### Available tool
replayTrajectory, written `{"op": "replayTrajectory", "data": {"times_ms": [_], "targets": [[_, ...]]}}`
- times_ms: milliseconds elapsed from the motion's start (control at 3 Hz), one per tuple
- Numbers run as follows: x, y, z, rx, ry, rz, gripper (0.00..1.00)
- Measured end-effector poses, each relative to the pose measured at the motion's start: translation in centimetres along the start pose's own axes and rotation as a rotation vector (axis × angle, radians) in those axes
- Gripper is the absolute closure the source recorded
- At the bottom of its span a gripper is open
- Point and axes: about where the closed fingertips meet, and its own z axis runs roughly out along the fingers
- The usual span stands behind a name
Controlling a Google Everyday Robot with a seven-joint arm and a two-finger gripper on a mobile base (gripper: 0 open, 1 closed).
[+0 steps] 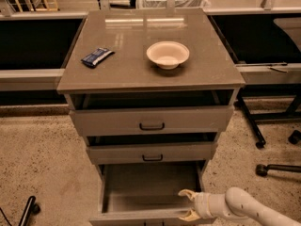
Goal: Close bottom drawer
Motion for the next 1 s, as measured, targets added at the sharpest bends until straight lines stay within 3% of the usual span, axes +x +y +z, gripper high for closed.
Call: {"op": "replayTrajectory", "data": {"times_ms": [667, 1000], "targets": [[3.6, 5.4, 1.6, -0.102, -0.018, -0.091, 0.86], [6.0, 7.0, 2.6, -0.125, -0.052, -0.094, 1.00]]}}
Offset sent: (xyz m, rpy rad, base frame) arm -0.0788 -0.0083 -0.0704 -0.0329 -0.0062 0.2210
